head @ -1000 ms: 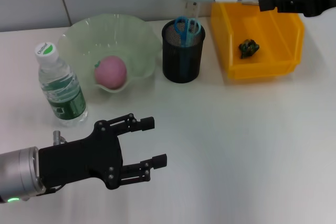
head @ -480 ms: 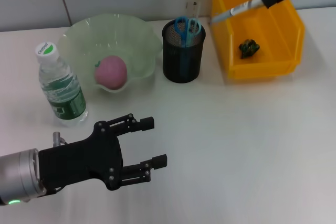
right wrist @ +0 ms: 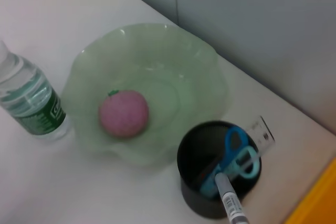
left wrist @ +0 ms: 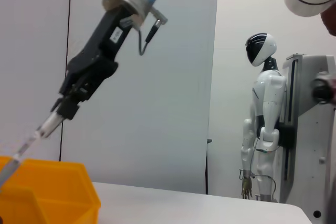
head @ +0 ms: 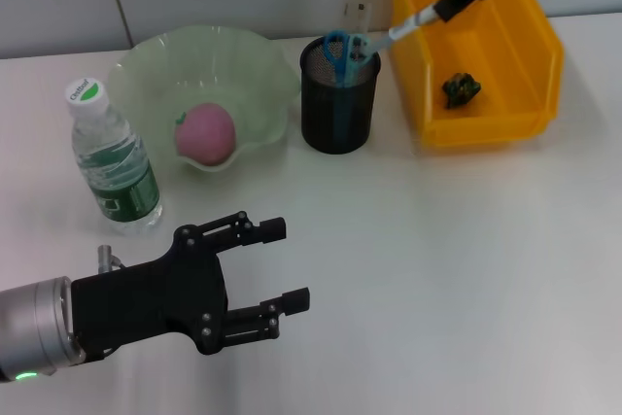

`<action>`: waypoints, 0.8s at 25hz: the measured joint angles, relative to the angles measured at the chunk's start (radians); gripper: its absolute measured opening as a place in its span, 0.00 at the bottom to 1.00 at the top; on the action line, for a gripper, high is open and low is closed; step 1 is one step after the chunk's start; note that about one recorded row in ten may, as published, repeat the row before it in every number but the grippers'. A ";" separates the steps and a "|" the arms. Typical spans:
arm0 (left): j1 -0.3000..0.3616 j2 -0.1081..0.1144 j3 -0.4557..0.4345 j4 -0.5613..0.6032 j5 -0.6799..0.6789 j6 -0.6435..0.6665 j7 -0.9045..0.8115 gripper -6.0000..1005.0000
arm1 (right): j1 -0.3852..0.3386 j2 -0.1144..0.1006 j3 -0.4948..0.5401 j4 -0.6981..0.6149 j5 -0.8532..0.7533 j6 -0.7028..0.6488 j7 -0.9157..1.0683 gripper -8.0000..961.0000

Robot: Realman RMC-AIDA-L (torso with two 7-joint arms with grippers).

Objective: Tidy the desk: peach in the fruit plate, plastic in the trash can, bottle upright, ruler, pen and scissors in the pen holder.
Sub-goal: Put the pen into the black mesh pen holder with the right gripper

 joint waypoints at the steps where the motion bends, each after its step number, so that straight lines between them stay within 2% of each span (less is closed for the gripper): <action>1: 0.000 0.000 0.000 0.000 0.000 0.001 0.000 0.75 | 0.008 0.000 -0.009 0.023 0.000 0.019 0.000 0.17; 3: 0.000 0.000 0.000 0.000 0.000 0.003 0.000 0.75 | 0.033 -0.001 -0.037 0.098 -0.001 0.071 0.000 0.18; 9: 0.005 0.000 0.000 -0.001 0.000 0.004 0.000 0.75 | 0.060 0.000 -0.074 0.183 -0.004 0.145 0.000 0.19; 13: 0.013 0.000 0.000 -0.001 -0.007 0.005 0.000 0.75 | 0.087 0.010 -0.083 0.264 -0.020 0.216 0.001 0.19; 20: 0.025 0.000 0.000 -0.001 -0.016 0.006 0.007 0.75 | 0.108 0.028 -0.115 0.327 -0.031 0.281 0.002 0.20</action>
